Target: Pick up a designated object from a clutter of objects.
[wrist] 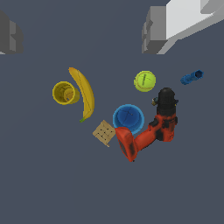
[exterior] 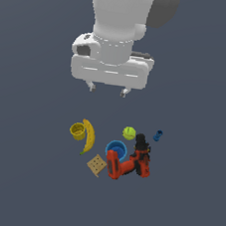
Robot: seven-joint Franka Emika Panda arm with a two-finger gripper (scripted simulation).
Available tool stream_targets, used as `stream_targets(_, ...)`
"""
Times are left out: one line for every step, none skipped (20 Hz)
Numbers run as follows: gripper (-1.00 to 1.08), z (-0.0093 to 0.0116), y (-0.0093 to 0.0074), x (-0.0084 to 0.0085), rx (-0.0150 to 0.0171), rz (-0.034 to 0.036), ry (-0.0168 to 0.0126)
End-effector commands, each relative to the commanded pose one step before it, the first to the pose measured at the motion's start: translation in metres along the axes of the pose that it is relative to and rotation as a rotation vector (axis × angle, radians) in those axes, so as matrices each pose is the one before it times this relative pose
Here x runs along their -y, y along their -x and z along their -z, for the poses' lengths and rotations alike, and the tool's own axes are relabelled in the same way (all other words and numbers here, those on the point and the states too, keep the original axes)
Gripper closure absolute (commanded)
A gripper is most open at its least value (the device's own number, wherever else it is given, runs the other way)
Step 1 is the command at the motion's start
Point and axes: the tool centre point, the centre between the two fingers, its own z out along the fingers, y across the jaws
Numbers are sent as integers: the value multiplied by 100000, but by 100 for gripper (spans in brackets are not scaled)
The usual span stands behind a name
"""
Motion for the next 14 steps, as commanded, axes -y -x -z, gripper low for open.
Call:
stream_targets(-92,0,0,-1,0,0,0)
stream_targets(-92,15,13,-32,0,0,0)
stream_targets(-92,12,19,-70,57,24,29)
stream_targets(-92,15,30,-113,101,41,49)
stream_targets(-92,32,49,-166,117,48,55)
stream_targets(-92,29,57,-206,166,70,76)
stream_targets(-92,34,70,-248,185,83,81)
stream_targets(-92,22,61,-221,165,79,69)
stream_targets(-92,8,45,-172,129,68,50)
stream_targets(-92,-7,27,-120,98,60,33)
stream_targets(-92,-11,14,-74,54,41,14)
stream_targets(-92,-5,7,-36,0,0,0)
stream_targets(-92,-15,-15,33,0,0,0)
stream_targets(-92,12,-16,85,0,0,0)
